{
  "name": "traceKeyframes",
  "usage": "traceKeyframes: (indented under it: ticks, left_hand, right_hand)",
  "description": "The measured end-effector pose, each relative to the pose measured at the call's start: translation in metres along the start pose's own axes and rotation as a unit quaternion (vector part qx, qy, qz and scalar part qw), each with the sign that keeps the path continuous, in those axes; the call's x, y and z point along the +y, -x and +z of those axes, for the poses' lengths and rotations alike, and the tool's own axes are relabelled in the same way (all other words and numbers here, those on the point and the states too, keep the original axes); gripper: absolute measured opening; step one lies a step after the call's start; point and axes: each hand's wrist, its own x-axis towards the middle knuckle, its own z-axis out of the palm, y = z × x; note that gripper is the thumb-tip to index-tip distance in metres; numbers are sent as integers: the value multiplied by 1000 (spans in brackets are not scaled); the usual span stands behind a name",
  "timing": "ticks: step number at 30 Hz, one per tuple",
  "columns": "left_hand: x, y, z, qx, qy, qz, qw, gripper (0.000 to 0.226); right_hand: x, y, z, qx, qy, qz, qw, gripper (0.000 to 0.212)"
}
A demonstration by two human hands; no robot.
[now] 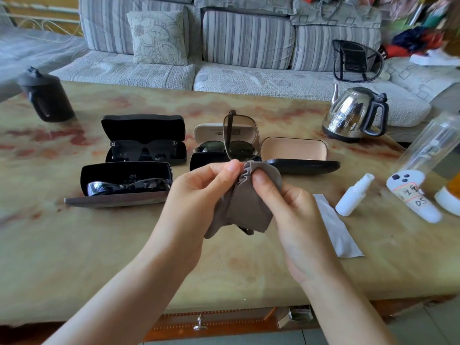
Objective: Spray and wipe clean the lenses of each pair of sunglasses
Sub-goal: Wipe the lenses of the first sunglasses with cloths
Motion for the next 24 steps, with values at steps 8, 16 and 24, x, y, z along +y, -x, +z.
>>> traceKeyframes:
  ticks: [8, 16, 24]
  left_hand:
    - [4, -5, -7, 58, -6, 26, 998, 25]
    - [4, -8, -12, 45, -19, 42, 998, 25]
    - [0, -9, -11, 37, -93, 62, 993, 26]
  right_hand:
    - [3, 3, -11, -126, -16, 18, 992, 16]
    - [-2, 1, -20, -167, 35, -1, 985, 6]
    - [0, -13, -35, -102, 43, -73, 991, 14]
